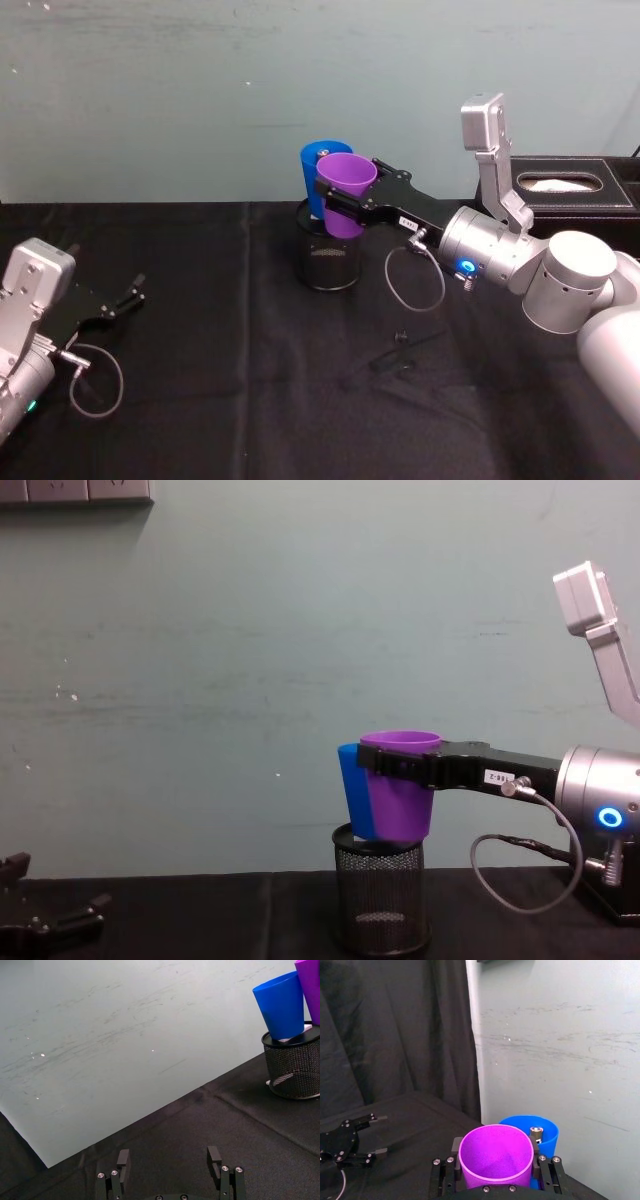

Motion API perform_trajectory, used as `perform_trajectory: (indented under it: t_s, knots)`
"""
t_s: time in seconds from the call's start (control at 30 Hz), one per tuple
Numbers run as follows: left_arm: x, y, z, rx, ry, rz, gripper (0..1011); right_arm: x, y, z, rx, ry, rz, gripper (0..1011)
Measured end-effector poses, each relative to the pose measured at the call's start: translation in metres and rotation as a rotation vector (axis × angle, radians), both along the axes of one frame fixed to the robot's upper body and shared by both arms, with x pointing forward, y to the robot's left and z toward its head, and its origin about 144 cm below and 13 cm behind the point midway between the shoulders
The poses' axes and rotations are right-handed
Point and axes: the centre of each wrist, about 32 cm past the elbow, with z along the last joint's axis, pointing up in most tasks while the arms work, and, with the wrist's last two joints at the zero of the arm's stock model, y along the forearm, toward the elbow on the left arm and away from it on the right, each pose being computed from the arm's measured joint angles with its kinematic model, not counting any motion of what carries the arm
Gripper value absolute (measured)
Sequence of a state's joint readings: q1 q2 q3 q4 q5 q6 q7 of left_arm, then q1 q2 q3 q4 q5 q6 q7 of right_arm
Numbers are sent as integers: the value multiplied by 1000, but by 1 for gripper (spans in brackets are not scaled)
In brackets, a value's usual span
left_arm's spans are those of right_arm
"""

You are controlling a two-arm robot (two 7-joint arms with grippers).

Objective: Pick up one cup with a gripper and tap it against the other cup.

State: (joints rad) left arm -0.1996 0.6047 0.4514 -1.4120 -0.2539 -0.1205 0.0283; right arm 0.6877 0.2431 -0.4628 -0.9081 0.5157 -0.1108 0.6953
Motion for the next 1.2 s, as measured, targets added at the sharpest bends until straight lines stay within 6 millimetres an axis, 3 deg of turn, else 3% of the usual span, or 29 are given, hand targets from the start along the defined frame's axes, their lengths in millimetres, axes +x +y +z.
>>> perform_trajectory:
  t_s: [0.7,1.2]
  knots:
    - [0,0,0,0,0,0,1000,0,0,0,3,-2,7,754]
    - [0,0,0,0,0,0,1000,-24,0,-1,13,-33,80,754]
